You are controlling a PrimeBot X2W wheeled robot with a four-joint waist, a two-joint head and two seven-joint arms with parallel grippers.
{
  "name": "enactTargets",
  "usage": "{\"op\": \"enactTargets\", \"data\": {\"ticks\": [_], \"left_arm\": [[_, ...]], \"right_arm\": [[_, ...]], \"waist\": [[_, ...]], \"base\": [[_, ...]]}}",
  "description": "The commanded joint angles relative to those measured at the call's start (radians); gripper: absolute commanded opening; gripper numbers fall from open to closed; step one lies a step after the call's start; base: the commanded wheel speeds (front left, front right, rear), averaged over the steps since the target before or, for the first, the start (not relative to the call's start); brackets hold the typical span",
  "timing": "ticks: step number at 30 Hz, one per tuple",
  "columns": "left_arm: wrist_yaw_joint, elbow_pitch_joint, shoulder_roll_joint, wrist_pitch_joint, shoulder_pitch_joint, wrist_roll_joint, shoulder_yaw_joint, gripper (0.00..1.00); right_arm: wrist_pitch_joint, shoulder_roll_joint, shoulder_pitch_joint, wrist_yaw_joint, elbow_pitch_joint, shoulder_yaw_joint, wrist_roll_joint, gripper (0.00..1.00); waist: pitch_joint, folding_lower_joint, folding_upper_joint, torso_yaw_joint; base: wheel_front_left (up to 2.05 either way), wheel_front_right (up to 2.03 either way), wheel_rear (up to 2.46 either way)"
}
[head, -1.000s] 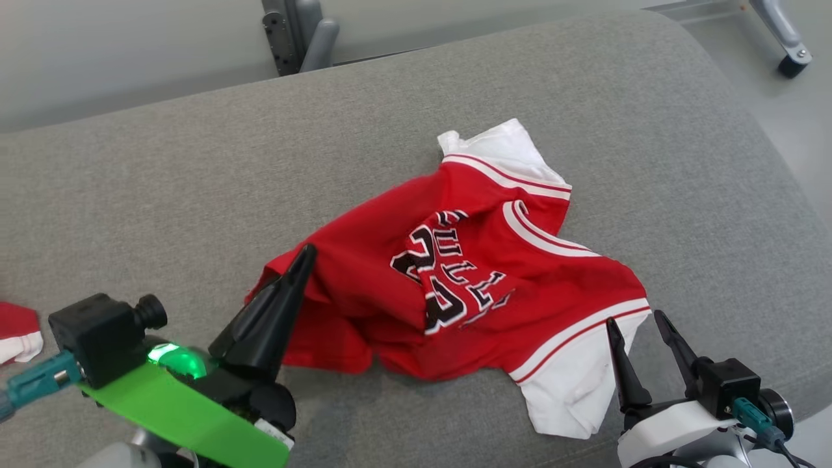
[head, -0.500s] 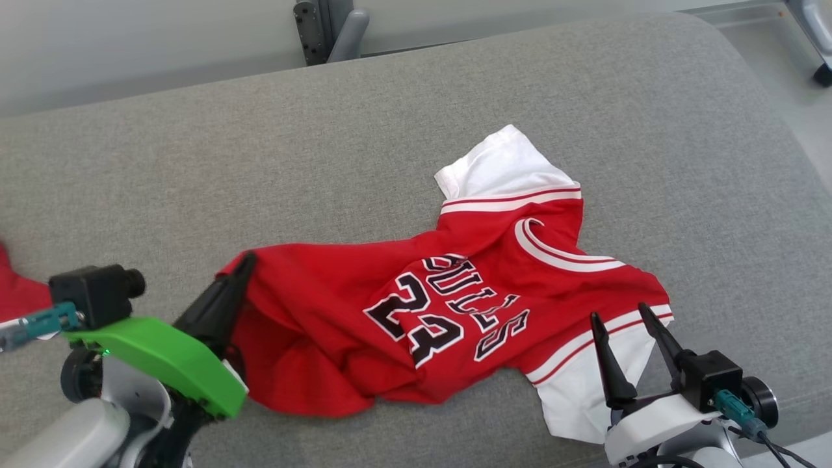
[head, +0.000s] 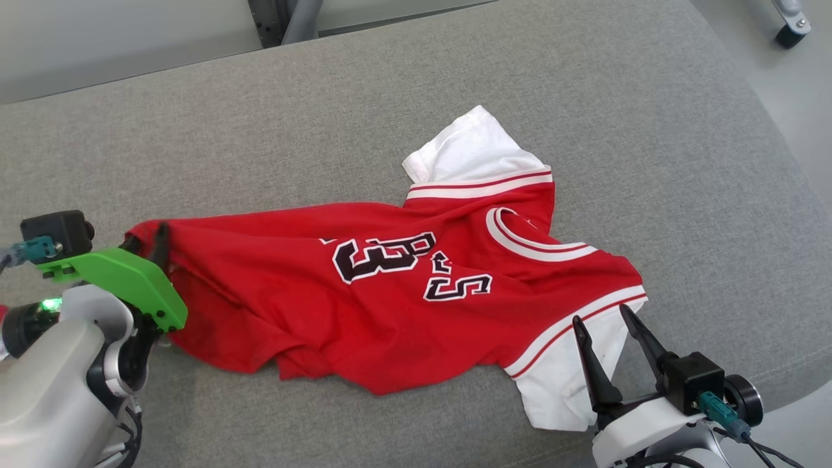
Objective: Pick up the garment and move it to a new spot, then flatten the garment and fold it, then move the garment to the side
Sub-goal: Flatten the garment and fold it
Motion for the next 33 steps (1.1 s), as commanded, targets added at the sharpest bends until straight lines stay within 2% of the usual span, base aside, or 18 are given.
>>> {"op": "enactTargets", "data": {"ticks": [1,5,8,12,15,19,22,24,33], "left_arm": [[-0.014,0.013,-0.015,-0.011,-0.011,-0.010,0.003,1.00],[-0.049,0.035,-0.029,-0.037,0.014,0.011,-0.020,1.00],[-0.050,-0.031,-0.003,-0.054,0.073,0.008,-0.027,1.00],[0.000,-0.241,0.058,-0.090,0.181,0.015,-0.029,1.00],[0.065,-0.431,0.115,-0.081,0.243,0.054,-0.058,1.00],[0.116,-0.591,0.125,-0.018,0.266,0.104,-0.131,1.00],[0.135,-0.598,0.138,0.047,0.219,0.179,-0.198,1.00],[0.132,-0.592,0.129,0.090,0.196,0.216,-0.238,1.00],[0.120,-0.544,0.159,0.241,0.101,0.361,-0.361,1.00]], "right_arm": [[-0.003,-0.003,0.006,-0.001,0.001,0.001,-0.007,1.00],[-0.003,-0.003,0.017,-0.001,0.003,-0.009,-0.007,1.00],[-0.003,-0.003,0.033,-0.001,0.003,-0.015,-0.011,1.00],[-0.003,-0.003,0.045,-0.001,-0.001,-0.028,-0.013,1.00],[-0.003,-0.002,0.052,-0.001,-0.003,-0.030,-0.009,1.00],[-0.003,-0.003,0.041,-0.001,-0.003,-0.025,-0.007,1.00],[-0.003,-0.003,0.024,-0.001,0.000,-0.017,-0.004,1.00],[-0.003,-0.003,0.019,-0.001,-0.001,-0.017,0.001,1.00],[-0.003,-0.003,0.030,-0.001,0.005,-0.022,0.023,1.00]], "waist": [[-0.004,0.0000,0.0117,0.000],[-0.021,0.0000,0.0117,0.007],[-0.037,0.0000,0.0117,0.013],[-0.052,0.0000,0.0117,0.025],[-0.053,0.0000,0.0117,0.038],[-0.048,0.0000,0.0117,0.053],[-0.042,0.0000,0.0117,0.052],[-0.040,0.0000,0.0117,0.048],[-0.034,0.0000,0.0117,0.024]], "base": [[0.00,0.00,0.00],[0.00,0.00,0.00],[0.00,0.00,0.00],[0.00,0.00,0.00],[0.00,0.00,0.00],[0.00,0.00,0.00],[0.00,0.00,0.00],[0.00,0.00,0.00],[0.00,0.00,0.00]]}}
